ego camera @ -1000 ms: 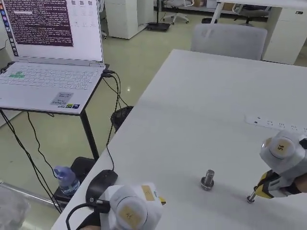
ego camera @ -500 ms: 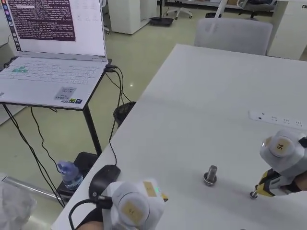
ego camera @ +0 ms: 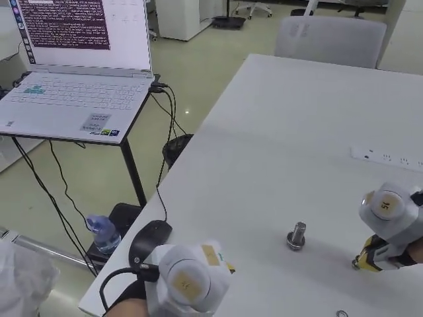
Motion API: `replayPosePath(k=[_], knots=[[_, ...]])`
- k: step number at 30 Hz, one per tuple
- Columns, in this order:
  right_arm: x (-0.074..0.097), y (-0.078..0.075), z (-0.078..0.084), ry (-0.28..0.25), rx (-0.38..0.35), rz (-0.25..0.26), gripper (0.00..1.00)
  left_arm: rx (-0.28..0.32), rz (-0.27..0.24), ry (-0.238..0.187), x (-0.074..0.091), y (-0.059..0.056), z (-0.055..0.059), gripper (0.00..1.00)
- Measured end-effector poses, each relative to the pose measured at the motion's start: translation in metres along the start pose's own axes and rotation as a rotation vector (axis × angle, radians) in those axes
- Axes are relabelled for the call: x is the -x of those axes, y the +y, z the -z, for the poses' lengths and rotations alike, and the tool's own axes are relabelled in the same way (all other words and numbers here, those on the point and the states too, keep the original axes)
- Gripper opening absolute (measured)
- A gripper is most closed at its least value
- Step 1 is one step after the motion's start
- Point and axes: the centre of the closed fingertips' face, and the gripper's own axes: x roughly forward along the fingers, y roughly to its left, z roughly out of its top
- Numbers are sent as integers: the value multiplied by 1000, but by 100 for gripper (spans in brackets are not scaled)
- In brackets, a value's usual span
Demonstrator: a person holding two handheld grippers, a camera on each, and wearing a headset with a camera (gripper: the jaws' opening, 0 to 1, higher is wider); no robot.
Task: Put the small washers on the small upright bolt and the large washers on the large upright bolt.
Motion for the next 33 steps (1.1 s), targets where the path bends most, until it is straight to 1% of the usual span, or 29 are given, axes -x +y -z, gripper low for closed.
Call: replayPosePath(k=[4,10,16,22,28,33], knots=[[-6,1,1,9,4,-5,12,2,-2,9,0,1,4,72],[-10,2,4,23,15,-12,13,8,-4,11,1,0,5,71],[-10,1,5,21,22,-10,13,11,-7,9,1,0,6,71],[-9,2,4,29,19,-10,13,14,-7,10,1,-1,7,71],[-10,0,5,40,37,-3,13,13,-4,11,2,-2,7,70],[-12,-2,5,35,33,-2,13,13,-12,6,4,0,6,70]])
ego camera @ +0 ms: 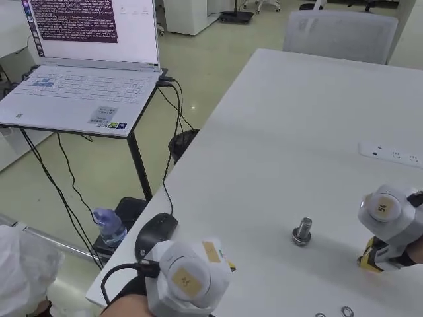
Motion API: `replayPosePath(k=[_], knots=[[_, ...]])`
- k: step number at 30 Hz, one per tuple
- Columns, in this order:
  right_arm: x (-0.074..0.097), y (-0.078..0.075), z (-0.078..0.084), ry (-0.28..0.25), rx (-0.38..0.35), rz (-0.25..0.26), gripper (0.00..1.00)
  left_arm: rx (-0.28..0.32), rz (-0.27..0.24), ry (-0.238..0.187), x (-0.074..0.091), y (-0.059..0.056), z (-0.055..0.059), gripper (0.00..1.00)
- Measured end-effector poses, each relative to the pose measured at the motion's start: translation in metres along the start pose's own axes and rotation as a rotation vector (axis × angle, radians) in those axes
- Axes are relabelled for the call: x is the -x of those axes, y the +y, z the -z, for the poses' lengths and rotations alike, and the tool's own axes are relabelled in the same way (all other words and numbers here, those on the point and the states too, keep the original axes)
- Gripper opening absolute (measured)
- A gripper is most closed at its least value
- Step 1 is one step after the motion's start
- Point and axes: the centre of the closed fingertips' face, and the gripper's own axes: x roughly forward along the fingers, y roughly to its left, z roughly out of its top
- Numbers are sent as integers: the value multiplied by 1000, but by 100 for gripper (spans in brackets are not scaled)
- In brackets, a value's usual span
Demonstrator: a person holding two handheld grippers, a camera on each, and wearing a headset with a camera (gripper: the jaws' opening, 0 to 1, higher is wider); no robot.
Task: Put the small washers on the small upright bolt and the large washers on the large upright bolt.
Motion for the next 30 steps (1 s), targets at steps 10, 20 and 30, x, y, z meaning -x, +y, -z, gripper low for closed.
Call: replayPosePath(k=[10,20,30], knots=[[-1,0,0,3,10,-1,14,-4,-2,-5,2,-1,-1,70],[-3,-3,0,-9,5,-7,20,-4,-4,-5,2,-1,-2,70],[5,-4,-5,-25,13,-8,24,-1,-2,-11,2,-3,-3,70]])
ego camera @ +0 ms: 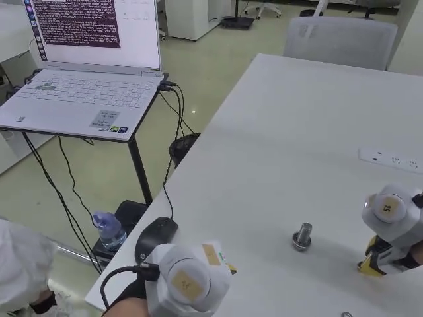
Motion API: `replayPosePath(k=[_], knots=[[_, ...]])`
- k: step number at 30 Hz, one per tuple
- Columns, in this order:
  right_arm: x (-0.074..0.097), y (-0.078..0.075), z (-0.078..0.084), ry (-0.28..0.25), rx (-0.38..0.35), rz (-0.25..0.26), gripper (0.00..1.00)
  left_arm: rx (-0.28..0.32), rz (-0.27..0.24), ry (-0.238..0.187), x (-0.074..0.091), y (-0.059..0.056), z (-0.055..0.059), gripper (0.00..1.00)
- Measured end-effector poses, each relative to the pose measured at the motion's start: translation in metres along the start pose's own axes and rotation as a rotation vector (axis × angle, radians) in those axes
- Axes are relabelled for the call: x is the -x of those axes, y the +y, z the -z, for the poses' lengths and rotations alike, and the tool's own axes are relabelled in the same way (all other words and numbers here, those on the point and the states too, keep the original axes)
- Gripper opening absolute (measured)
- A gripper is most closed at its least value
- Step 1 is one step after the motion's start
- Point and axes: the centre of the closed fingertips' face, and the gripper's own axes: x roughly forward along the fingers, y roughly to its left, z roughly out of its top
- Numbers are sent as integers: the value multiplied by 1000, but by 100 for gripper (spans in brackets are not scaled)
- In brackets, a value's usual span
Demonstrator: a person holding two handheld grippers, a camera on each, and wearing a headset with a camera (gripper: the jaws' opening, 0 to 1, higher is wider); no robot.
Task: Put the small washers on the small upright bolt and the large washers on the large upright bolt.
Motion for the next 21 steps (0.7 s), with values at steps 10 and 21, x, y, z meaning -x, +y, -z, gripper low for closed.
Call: replayPosePath(k=[10,21], knots=[[13,9,-15,-24,49,7,27,-8,-15,-19,3,2,-8,72],[28,14,-29,-65,88,14,27,-22,-20,-20,5,1,-11,74]])
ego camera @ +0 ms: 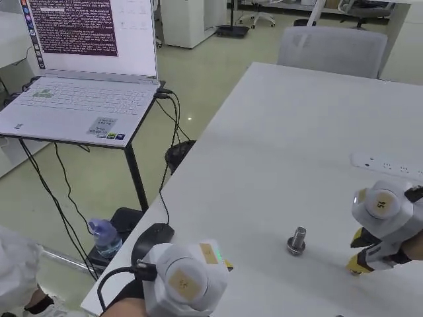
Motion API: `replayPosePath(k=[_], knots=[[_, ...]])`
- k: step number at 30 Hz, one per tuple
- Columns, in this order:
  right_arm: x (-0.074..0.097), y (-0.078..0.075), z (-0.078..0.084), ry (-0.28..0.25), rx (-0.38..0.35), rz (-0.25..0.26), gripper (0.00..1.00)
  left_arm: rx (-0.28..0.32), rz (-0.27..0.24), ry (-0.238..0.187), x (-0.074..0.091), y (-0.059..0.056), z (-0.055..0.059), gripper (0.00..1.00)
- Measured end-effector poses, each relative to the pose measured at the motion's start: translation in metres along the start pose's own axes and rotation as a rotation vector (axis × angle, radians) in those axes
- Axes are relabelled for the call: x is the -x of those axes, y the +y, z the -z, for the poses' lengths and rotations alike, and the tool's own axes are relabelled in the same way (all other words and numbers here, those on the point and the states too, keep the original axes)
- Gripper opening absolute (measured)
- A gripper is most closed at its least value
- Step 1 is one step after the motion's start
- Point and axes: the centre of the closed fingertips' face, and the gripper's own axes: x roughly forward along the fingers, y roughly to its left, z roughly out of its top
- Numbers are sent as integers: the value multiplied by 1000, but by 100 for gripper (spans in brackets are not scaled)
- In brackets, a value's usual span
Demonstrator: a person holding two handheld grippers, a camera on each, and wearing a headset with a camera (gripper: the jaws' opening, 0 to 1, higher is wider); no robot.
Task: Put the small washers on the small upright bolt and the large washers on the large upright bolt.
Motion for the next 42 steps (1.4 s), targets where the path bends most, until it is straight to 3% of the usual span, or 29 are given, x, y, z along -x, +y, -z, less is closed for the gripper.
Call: replayPosePath(k=[5,10,31,38,42], knots=[[2,11,0,-9,8,-9,27,-22,7,15,0,-3,2,73],[3,23,1,-16,9,-19,27,-8,4,-8,1,-2,-3,75],[4,70,4,-48,5,-62,29,3,-8,-30,4,-2,-6,76],[2,83,8,-54,-6,-73,29,13,-9,-53,6,-3,-9,79],[-3,87,12,-47,-5,-76,29,6,-2,-44,5,-5,-7,78]])
